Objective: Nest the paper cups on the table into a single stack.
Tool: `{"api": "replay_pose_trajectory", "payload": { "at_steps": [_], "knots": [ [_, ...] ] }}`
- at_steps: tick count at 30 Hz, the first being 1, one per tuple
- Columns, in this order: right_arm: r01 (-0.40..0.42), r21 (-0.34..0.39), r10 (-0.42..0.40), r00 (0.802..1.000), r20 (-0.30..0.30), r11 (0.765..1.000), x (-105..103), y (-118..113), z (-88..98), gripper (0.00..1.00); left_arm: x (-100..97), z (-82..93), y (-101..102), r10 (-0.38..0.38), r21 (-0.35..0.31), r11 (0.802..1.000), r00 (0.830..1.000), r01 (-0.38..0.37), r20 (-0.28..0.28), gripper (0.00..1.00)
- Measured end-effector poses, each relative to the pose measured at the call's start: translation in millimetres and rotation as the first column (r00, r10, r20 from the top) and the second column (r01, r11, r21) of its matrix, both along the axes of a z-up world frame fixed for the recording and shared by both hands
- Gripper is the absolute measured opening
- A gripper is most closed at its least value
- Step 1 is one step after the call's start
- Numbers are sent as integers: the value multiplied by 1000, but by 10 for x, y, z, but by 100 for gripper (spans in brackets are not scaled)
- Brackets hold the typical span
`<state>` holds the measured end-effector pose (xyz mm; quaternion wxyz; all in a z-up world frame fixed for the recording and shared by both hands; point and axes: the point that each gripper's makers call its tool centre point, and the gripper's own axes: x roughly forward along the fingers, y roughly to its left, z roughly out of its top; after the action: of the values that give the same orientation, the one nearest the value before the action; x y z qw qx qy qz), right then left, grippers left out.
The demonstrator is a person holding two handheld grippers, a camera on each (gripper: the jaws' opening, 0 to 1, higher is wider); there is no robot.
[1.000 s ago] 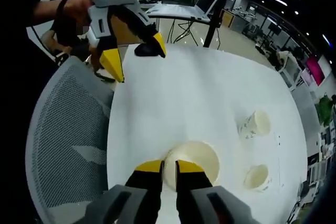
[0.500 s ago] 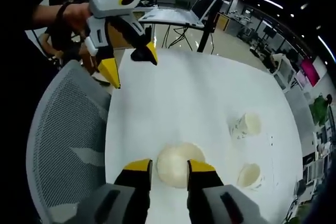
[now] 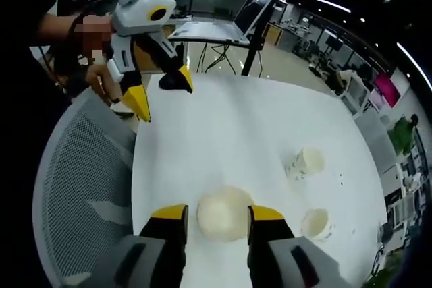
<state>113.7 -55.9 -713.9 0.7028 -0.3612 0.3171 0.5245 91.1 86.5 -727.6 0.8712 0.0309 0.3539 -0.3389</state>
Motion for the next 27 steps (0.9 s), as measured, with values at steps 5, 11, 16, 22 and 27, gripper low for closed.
{"api": "replay_pose_trajectory", "payload": {
  "at_steps": [5,11,16,22,27],
  "knots": [
    [85,70,-86,996,3,994,50,-47,72,38,30,4,-2,-1,-3,1000,1000,1,-1,59],
    [182,135,-185,983,16,974,114,-187,123,38,59,-7,-33,-19,6,1000,1000,19,-4,59],
    [250,166,-254,967,5,954,168,-328,125,38,56,-12,-78,-29,8,1000,1000,29,-6,59],
    [312,195,-320,947,7,930,293,-483,112,38,65,-31,-81,-29,5,1000,1000,29,-11,59],
    [425,214,-440,898,25,879,472,-677,64,38,63,-37,-77,-25,4,1000,1000,25,-16,59]
  ]
}}
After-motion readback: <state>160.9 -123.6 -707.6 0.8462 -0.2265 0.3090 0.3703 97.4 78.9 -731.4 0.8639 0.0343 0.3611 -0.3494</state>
